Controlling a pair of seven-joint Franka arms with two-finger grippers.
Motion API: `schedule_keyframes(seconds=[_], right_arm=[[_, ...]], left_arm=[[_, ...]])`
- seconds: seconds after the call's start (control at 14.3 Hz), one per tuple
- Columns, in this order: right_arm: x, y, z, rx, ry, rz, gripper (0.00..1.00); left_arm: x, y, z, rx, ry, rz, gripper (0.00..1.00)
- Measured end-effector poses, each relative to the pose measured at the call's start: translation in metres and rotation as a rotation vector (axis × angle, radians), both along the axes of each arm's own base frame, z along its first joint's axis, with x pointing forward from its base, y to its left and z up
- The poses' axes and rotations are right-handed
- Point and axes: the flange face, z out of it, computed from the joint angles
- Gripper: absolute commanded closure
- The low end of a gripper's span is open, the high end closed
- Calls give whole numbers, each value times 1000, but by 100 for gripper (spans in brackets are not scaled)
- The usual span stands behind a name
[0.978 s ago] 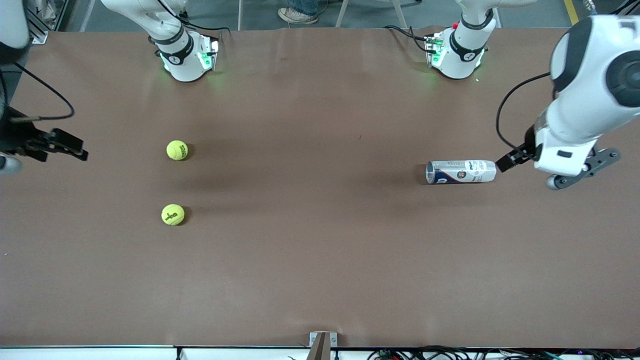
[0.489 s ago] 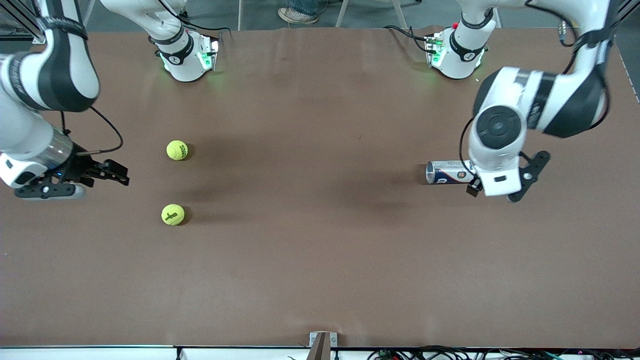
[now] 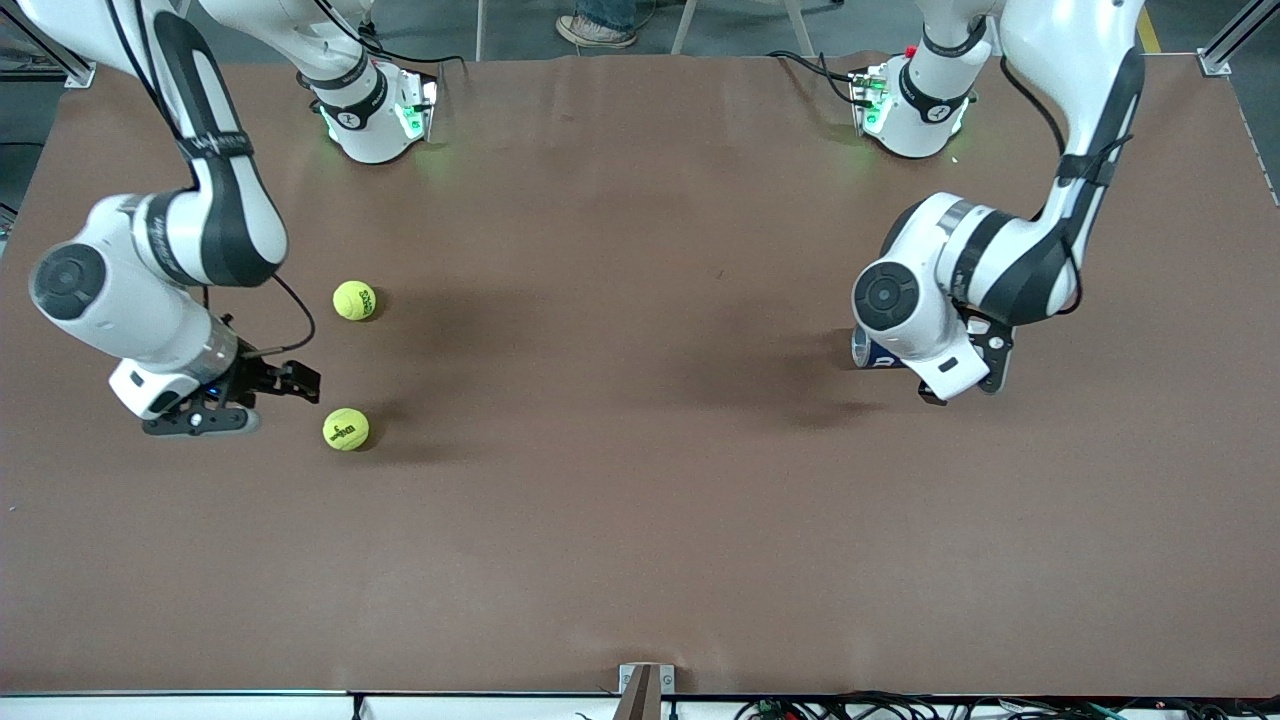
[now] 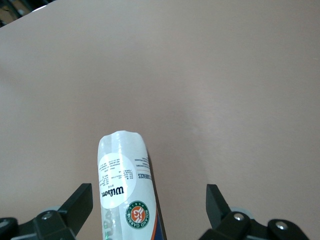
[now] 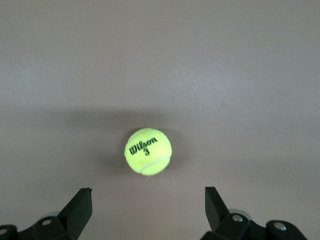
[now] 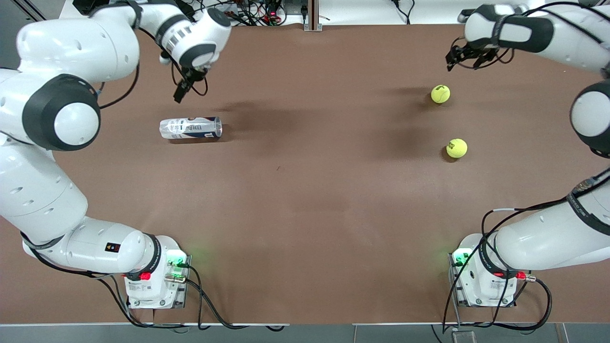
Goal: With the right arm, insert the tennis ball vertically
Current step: 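Reach the left gripper to the white can while the right gripper reaches a ball, then close the left gripper on the can while the right gripper grasps the ball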
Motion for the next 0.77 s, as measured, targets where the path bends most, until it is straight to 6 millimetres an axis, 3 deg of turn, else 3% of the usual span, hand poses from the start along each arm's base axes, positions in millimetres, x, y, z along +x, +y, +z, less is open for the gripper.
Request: schedule_keyframes(seconds=[0.21,0.35,0.77], right_arm=[[8,7,-43,-11,-17,11,0],[10,8,-60,-15,-25,13,0],[8,11,-100,-25,14,20,0]], left_arm=[[-17,-1,-36,71,-45,70,0],[-25,-1,-52,87,-76,108,0],[-45,-4,-72,111,-173,196,0]])
